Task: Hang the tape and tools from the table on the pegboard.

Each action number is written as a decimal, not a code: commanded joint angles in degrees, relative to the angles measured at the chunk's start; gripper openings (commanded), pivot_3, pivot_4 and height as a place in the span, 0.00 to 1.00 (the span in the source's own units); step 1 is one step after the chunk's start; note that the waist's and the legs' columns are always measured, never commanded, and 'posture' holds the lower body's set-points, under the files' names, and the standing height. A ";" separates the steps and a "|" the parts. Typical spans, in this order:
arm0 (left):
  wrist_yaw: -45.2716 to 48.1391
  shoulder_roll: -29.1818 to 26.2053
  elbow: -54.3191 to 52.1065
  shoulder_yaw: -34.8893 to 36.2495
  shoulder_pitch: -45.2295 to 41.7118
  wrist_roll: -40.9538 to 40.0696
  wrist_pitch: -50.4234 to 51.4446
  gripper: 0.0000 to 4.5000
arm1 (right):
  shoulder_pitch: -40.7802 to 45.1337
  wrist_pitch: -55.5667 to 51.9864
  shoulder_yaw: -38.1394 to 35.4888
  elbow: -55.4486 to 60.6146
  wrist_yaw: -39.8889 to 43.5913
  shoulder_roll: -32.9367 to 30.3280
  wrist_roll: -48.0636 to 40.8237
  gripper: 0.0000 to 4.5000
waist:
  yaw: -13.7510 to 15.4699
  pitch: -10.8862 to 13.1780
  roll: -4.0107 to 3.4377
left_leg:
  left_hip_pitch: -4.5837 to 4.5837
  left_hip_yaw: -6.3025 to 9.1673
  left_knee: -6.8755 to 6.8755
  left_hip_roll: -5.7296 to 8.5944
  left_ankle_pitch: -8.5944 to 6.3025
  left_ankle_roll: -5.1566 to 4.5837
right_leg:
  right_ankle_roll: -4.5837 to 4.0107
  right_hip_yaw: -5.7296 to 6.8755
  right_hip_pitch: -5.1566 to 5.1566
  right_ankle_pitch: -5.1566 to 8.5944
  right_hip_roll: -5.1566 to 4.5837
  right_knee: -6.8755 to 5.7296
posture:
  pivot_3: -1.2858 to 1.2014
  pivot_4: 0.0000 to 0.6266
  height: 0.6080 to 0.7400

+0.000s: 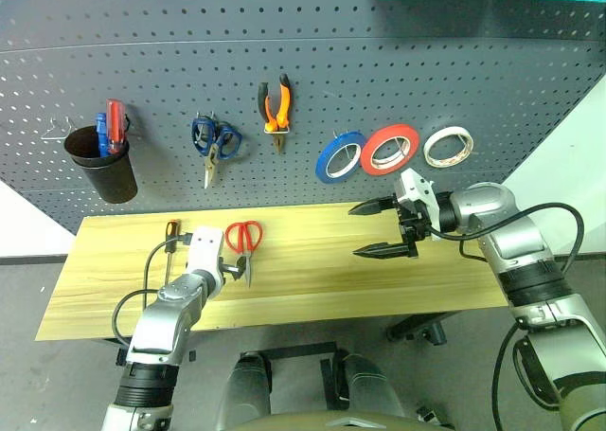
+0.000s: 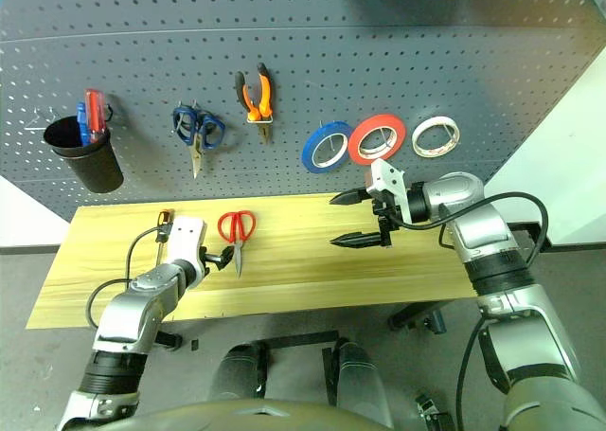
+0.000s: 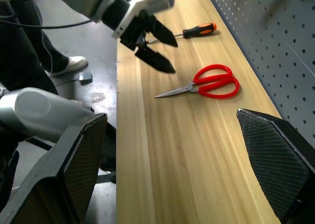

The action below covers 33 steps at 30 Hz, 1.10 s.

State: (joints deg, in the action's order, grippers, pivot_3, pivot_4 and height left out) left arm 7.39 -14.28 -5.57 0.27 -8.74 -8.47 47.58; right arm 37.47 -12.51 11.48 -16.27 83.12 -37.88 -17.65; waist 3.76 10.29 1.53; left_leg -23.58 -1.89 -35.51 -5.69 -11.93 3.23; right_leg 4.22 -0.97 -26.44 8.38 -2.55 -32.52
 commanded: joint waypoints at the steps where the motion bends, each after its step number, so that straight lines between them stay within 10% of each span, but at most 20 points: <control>1: -3.18 2.33 0.84 0.12 -3.07 1.42 3.49 1.00 | 1.82 3.26 0.12 -0.82 1.03 -0.83 2.32 0.99 | 0.01 0.45 0.01 | 0.00 0.01 0.00 0.00 0.00 0.00 | 0.00 0.00 0.01 0.00 0.00 0.00 | 0.58 0.35 1.00; 33: -13.84 12.45 18.39 7.07 -20.02 3.69 7.00 1.00 | 2.51 -2.49 -0.84 1.65 1.86 -1.21 2.11 0.99 | -1.63 5.24 0.14 | -0.89 0.19 -0.65 0.15 0.01 -0.04 | 0.08 -0.11 -0.75 0.08 -0.05 -0.77 | 0.55 0.47 1.00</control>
State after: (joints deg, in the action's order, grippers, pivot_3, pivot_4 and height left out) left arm -5.37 -1.75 12.44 6.46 -28.12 -5.19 54.68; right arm 39.48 -15.83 12.30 -15.77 85.06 -38.70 -14.85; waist 2.13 15.53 1.67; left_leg -24.45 -1.70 -36.16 -5.54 -11.92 3.19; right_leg 4.30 -1.08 -27.19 8.46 -2.59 -33.29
